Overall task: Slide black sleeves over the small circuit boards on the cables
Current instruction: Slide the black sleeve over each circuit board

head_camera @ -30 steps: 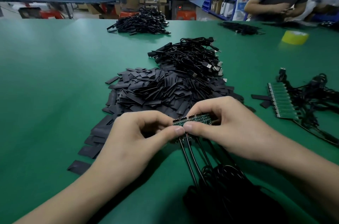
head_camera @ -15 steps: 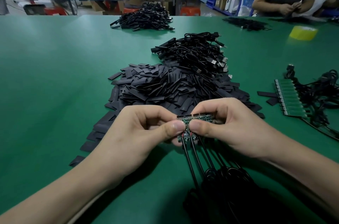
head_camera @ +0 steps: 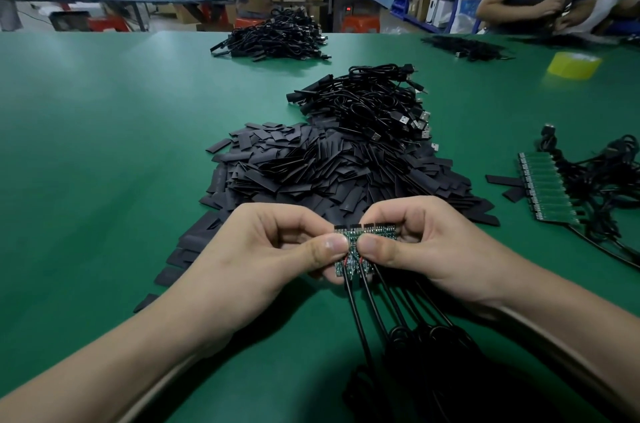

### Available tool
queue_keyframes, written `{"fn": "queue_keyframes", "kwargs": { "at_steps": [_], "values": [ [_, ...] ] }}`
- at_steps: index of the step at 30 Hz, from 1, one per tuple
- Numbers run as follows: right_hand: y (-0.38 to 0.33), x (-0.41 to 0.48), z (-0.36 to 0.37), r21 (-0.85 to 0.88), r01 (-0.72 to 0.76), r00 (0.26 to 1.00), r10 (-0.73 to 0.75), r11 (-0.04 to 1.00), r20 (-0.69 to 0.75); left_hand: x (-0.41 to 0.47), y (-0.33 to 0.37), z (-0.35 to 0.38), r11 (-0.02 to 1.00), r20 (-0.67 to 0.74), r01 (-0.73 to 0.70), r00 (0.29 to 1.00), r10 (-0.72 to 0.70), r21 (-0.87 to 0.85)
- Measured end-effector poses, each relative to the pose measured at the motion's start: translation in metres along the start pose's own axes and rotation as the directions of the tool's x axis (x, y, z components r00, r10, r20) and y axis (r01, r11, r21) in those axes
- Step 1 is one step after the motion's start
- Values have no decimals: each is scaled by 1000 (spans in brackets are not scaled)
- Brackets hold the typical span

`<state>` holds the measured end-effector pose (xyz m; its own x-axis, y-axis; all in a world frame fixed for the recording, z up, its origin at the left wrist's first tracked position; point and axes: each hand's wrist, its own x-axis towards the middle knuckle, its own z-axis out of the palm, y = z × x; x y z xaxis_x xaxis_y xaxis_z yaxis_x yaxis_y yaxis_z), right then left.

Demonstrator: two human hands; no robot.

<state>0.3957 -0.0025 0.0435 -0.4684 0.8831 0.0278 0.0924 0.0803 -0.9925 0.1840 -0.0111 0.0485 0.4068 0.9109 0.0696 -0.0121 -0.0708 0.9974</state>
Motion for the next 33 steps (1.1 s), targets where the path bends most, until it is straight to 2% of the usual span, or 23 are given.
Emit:
{"fn": "queue_keyframes", "kwargs": {
  "at_steps": [7,9,11,13,15,16,18,21,22,23,25,26,27,28,30,33],
  "values": [
    [-2,-2,-1,105,-20,998,13,994,58,1,0,0,999,1,-3,1000,3,-51],
    [-6,-3,-6,-36,-33,998,35,999,60,2,3,-2,999,-35,-15,999,13,-42],
    [-10,-5,-10,-312,-12,1000,16,950,9,3,5,-6,998,-112,-58,992,61,32],
    [-11,-7,-8,-545,73,990,-127,835,-62,5,5,-11,988,-188,-110,974,129,105],
    [-12,-7,2,-638,166,956,-281,751,-81,6,2,-11,982,-251,-149,952,174,115],
    [-11,-6,9,-651,187,946,-313,736,-83,6,1,-9,980,-271,-164,944,189,113],
    [-9,-4,20,-632,165,953,-288,758,-97,6,-1,-4,973,-273,-195,936,223,127],
    [-13,-3,26,-390,157,973,-209,907,-94,8,-6,-5,946,-222,-260,928,300,193],
    [-17,-3,25,-250,192,972,-219,949,-87,10,-9,-8,915,-208,-269,918,338,299],
    [-23,-4,22,-74,217,971,-223,973,-83,12,-12,-11,837,-178,-272,902,394,474],
    [-36,-6,9,327,216,976,-207,920,-63,17,-17,-12,547,-22,-289,871,491,786],
    [-42,-7,-2,460,213,976,-212,862,-54,18,-18,-11,413,76,-311,866,495,856],
    [-50,-8,-14,524,209,975,-219,826,-44,19,-20,-9,307,163,-336,865,474,890],
    [-58,-10,-26,532,202,975,-219,822,-32,20,-21,-7,232,225,-356,865,449,905],
    [-73,-15,-47,422,178,983,-181,889,-32,20,-22,-5,173,263,-359,872,412,917],
    [-75,-18,-58,6,39,996,-38,999,-77,19,-21,-6,167,237,-325,885,402,931]
  ]
}}
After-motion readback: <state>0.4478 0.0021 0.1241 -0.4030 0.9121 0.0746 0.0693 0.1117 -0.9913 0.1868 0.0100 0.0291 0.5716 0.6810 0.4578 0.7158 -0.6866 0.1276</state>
